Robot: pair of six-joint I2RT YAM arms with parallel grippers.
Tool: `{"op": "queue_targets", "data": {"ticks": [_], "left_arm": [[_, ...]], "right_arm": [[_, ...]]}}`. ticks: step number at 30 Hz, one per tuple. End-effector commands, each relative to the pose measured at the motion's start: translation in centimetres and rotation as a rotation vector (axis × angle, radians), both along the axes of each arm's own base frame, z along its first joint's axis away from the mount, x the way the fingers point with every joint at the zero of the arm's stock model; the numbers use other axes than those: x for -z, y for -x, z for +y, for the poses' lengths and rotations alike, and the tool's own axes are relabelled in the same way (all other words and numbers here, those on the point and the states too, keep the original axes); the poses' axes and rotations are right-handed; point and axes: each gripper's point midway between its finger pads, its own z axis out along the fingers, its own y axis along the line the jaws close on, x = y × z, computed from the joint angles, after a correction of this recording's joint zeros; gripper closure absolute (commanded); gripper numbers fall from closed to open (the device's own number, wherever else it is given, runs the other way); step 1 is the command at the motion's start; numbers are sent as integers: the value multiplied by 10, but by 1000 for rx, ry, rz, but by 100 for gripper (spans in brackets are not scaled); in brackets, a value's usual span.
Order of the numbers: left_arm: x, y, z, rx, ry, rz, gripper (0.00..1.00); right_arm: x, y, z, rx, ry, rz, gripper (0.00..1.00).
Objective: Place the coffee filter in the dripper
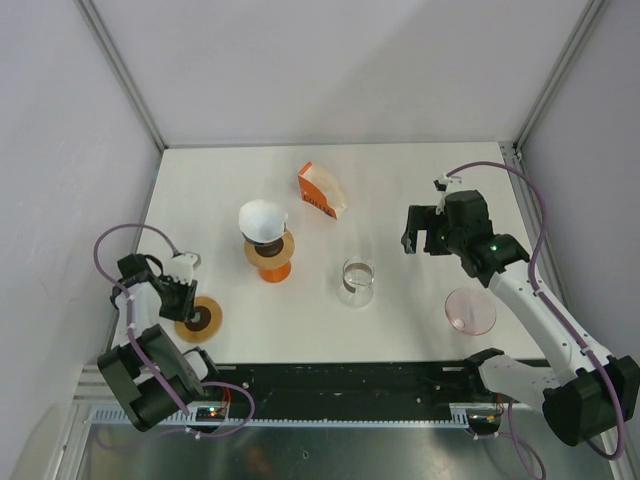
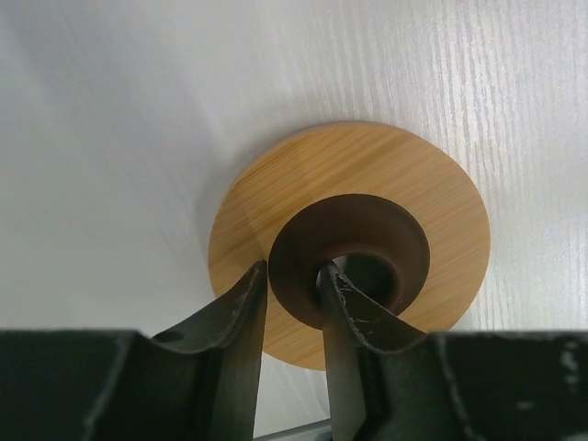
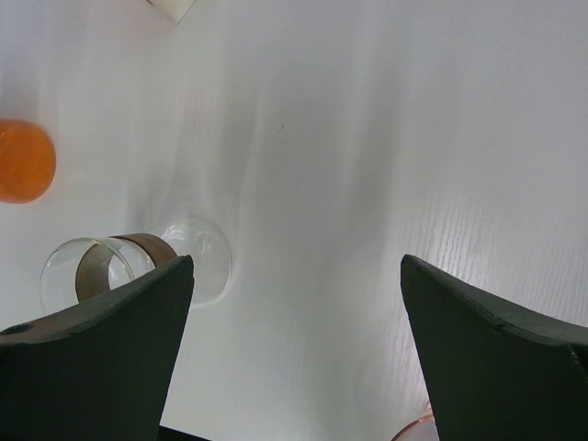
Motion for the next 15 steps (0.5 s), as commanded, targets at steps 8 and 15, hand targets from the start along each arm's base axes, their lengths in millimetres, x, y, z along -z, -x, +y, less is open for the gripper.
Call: {"op": "queue_targets", "data": {"ticks": [8,15], "left_arm": [[14,-16,3,62,-191,-64,95],[-22,-40,13,31,-249,-194,100]], "right_arm": [[-14,-2,1,-17,16,-34,1],[-21,4,-4,-21,28,-55,1]]}}
